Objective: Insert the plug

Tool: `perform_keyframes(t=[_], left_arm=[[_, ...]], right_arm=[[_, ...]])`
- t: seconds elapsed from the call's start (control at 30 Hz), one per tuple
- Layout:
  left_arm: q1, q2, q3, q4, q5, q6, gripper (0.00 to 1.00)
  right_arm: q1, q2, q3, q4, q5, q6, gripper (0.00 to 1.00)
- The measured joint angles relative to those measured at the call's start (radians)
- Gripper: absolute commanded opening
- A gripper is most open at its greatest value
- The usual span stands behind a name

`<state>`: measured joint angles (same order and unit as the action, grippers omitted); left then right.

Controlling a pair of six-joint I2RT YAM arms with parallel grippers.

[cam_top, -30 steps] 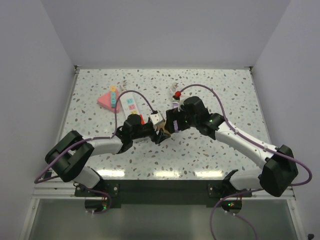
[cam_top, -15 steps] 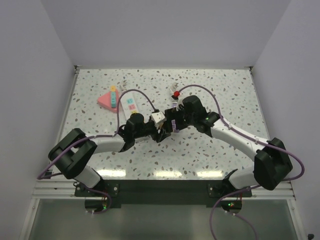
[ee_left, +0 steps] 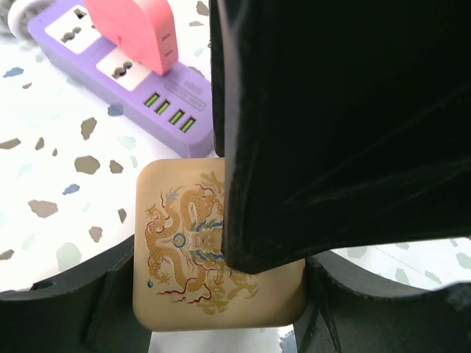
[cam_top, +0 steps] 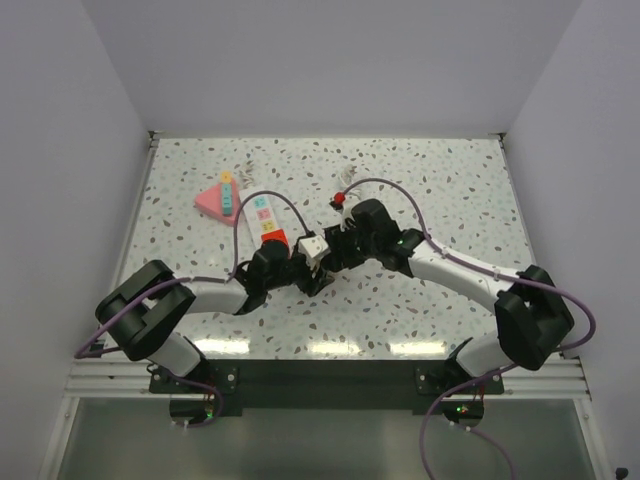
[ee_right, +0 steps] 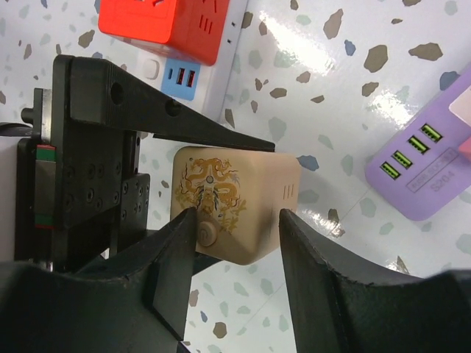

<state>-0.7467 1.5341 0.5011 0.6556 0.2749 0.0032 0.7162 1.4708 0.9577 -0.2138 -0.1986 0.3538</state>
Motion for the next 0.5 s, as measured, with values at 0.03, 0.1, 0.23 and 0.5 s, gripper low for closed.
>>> perform_keyframes(t=[0.03, 0.1, 0.23, 0.5], left_arm=[[-0.001, 0.0, -0.006, 0.001, -0.004, -0.003, 0.14], [-0.005, 0.0, -0.017, 0.006, -0.014, -0.011, 0.14], [-0.008, 0.0, -0.045, 0.031, -0.029, -0.02, 0.15], [-0.008, 0.0, -0.087, 0.036, -0.057, -0.042, 0.36]], right_arm=[[0.002, 0.003, -0.004, 0.002, 0.0, 0.0, 0.49], [0.006, 0.008, -0.011, 0.01, 0.0, 0.001, 0.49], [0.008, 0.018, -0.026, 0.043, 0.005, 0.005, 0.49], [-0.009, 0.032, -0.055, 0.069, 0.054, 0.005, 0.5]])
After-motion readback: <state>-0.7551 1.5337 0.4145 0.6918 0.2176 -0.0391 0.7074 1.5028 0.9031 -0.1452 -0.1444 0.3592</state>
